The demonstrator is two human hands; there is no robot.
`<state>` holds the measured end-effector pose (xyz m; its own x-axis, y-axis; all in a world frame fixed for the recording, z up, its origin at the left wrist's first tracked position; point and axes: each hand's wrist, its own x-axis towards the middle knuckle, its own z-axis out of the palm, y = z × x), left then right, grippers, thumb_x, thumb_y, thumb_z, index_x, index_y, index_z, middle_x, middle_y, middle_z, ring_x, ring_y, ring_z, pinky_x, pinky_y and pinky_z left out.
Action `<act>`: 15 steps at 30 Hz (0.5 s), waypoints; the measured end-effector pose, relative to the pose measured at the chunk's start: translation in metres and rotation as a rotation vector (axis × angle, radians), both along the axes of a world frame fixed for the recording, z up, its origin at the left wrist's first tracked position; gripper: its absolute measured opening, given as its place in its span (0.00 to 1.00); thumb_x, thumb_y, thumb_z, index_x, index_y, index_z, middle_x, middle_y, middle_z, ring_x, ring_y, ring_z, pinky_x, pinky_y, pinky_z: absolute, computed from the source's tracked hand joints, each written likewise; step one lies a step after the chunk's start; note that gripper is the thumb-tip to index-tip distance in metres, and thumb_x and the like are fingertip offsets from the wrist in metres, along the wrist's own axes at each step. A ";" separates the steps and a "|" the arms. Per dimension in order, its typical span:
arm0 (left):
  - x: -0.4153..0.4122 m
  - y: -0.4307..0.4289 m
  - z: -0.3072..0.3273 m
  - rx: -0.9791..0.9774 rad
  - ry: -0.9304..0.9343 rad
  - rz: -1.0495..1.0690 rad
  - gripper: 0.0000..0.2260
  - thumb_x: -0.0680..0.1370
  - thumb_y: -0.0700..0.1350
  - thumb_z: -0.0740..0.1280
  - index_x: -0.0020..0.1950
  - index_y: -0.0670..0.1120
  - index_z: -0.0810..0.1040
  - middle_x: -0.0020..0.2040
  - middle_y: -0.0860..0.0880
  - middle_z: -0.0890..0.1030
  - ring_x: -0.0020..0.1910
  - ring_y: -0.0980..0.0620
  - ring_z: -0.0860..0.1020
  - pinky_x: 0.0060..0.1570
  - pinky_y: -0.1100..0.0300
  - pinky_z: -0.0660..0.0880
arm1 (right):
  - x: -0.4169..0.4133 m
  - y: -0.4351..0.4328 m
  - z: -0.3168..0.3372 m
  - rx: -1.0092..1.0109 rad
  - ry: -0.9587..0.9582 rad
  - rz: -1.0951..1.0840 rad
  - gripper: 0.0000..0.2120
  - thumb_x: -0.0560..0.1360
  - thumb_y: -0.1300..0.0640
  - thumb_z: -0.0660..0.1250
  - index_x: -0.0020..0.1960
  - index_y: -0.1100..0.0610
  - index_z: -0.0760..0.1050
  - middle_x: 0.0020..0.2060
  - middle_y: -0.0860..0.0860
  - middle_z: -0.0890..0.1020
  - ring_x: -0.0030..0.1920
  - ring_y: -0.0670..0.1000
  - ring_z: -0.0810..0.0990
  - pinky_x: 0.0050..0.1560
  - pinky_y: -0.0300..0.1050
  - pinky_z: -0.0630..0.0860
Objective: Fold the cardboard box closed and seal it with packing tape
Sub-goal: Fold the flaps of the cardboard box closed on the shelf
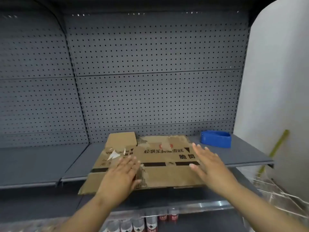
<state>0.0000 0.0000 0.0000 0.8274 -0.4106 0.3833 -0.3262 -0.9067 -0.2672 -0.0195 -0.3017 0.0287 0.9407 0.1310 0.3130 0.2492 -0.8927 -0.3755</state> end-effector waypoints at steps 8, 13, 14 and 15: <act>0.027 0.004 -0.029 0.135 0.136 -0.099 0.28 0.71 0.60 0.52 0.59 0.46 0.80 0.59 0.49 0.80 0.59 0.51 0.78 0.69 0.52 0.58 | 0.040 0.021 -0.035 -0.101 0.166 -0.078 0.33 0.78 0.39 0.51 0.77 0.45 0.39 0.78 0.46 0.47 0.77 0.50 0.45 0.74 0.47 0.42; 0.034 0.006 -0.025 0.298 0.237 -0.168 0.32 0.76 0.64 0.42 0.59 0.48 0.80 0.59 0.49 0.80 0.60 0.51 0.77 0.68 0.50 0.64 | 0.053 0.022 -0.045 -0.093 0.169 -0.088 0.33 0.78 0.39 0.51 0.77 0.45 0.39 0.78 0.46 0.49 0.78 0.50 0.47 0.76 0.49 0.45; 0.035 0.007 -0.024 0.323 0.240 -0.175 0.33 0.77 0.63 0.40 0.59 0.49 0.79 0.60 0.49 0.80 0.60 0.50 0.77 0.70 0.50 0.61 | 0.054 0.022 -0.045 -0.089 0.172 -0.089 0.33 0.78 0.39 0.51 0.77 0.45 0.39 0.78 0.46 0.49 0.78 0.50 0.47 0.76 0.49 0.45; 0.035 0.007 -0.021 0.348 0.231 -0.184 0.32 0.78 0.61 0.41 0.59 0.49 0.79 0.60 0.49 0.80 0.60 0.50 0.77 0.70 0.51 0.56 | 0.056 0.022 -0.046 -0.086 0.174 -0.089 0.33 0.78 0.39 0.51 0.77 0.45 0.39 0.78 0.46 0.49 0.78 0.50 0.47 0.75 0.48 0.45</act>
<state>0.0348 0.0069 -0.0211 0.7764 -0.6302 0.0103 -0.5602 -0.6975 -0.4469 0.0360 -0.2797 -0.0172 0.9886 0.0638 0.1363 0.1057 -0.9389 -0.3275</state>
